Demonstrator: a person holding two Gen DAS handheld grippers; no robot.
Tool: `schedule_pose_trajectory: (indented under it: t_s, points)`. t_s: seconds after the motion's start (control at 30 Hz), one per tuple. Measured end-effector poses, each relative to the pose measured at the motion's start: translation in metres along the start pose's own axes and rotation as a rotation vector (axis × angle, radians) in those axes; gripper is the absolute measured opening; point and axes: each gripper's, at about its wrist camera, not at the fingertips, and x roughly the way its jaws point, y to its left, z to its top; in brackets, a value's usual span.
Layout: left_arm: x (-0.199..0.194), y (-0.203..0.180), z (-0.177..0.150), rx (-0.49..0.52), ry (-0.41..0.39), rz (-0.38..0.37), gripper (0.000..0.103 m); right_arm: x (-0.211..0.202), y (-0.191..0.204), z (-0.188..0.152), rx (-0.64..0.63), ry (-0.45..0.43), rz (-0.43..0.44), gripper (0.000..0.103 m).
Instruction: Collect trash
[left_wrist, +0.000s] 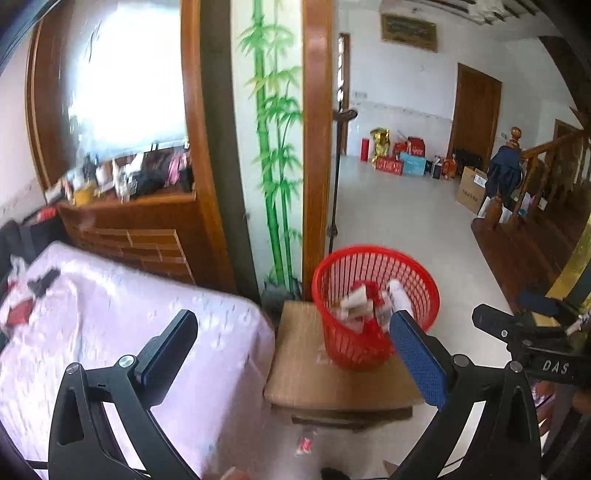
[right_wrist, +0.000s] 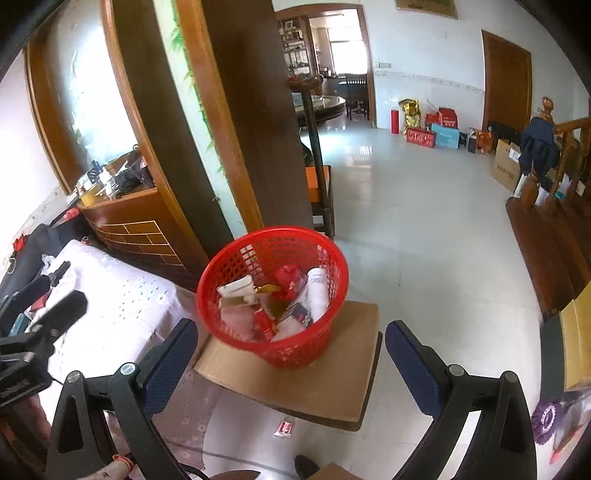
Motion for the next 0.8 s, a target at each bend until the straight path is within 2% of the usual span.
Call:
schedule_pose_trajectory:
  t_s: [0.1,0.27,0.47,0.8]
  points:
    - [-0.004,0.006,-0.009,0.008,0.025,0.012,0.103,-0.011,0.012,-0.012,0.013,-0.004,-0.008,0.103]
    - [-0.018,0.008,-0.026,0.069,0.019,0.059,0.103,-0.030,0.026,-0.033,0.013,-0.011,-0.039,0.103]
    - [-0.026,0.014,-0.036,0.071,0.032,0.005,0.103,-0.043,0.032,-0.052,0.033,-0.001,-0.052,0.103]
    - [-0.029,0.020,-0.039,0.071,0.019,0.001,0.103,-0.050,0.044,-0.060,0.029,-0.014,-0.063,0.103]
